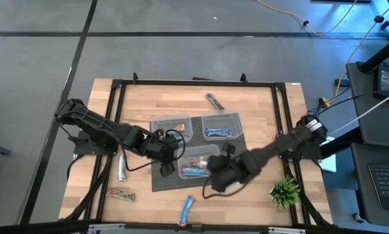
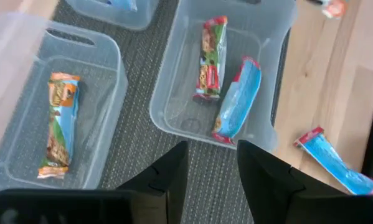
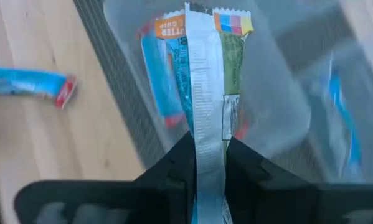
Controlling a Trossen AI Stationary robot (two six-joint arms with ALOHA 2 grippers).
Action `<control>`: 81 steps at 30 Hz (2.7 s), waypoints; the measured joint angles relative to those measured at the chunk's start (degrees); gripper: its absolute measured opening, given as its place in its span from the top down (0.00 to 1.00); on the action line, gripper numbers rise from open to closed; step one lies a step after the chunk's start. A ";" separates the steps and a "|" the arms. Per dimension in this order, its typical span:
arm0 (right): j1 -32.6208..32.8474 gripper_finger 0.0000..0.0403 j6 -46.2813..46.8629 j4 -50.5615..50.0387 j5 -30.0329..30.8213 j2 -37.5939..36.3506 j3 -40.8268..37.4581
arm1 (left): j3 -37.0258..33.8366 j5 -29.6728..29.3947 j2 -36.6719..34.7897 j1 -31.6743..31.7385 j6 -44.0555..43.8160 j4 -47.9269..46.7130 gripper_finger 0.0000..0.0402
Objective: Pick and place Granola Bars by type
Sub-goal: Put the yellow granola bar into the top left transparent bin
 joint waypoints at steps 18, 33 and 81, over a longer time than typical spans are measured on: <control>-13.71 0.84 -26.22 5.46 -4.10 -3.84 0.02 | -0.78 -12.35 -9.94 4.36 3.46 -20.44 0.68; -17.65 0.84 -34.78 21.60 -4.36 -6.57 0.07 | -33.90 -0.58 -38.14 9.87 29.83 43.67 0.68; -23.08 0.84 -41.31 53.03 -19.05 -2.39 0.04 | -43.01 1.16 -36.22 9.89 33.70 76.52 0.45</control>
